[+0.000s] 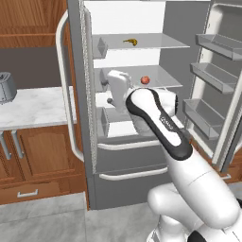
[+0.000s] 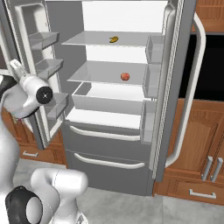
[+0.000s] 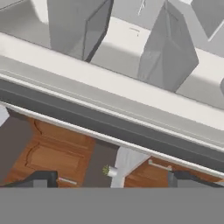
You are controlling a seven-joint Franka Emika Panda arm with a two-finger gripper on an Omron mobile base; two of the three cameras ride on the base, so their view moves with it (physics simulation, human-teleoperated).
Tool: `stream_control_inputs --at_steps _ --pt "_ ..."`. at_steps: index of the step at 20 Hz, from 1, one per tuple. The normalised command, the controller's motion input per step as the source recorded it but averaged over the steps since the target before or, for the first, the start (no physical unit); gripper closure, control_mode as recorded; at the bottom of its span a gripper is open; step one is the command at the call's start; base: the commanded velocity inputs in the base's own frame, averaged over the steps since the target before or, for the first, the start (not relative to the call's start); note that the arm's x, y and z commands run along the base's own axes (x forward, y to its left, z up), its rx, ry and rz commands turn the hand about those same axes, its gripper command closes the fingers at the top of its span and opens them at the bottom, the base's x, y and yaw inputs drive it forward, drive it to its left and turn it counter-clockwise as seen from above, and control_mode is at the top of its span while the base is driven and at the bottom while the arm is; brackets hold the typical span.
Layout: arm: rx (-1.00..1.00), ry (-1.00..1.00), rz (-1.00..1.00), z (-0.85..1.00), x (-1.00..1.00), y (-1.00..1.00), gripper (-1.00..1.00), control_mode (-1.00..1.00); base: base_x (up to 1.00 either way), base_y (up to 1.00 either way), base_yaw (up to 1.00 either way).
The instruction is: Retrieve the banana and peach from the fridge and place them into the bowl on the dining table.
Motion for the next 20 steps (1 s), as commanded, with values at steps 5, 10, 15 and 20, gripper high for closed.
stream_control_inputs --at_steps 5,10,15,20 --pt "-0.37 0.11 0.00 0.89 -0.44 -0.34 -1.00 -1.00 0.00 0.00 0.00" --pt "-0.48 0.18 0.02 0.15 -0.35 -0.60 -1.00 -1.00 0.00 0.00 0.00" --pt "-0.46 0.05 0.07 -0.42 -0.35 -0.65 -1.00 -1.00 0.00 0.00 0.00" --pt "-0.35 -0.09 0.05 -0.56 -0.19 -0.73 -1.00 -1.00 0.00 0.00 0.00"
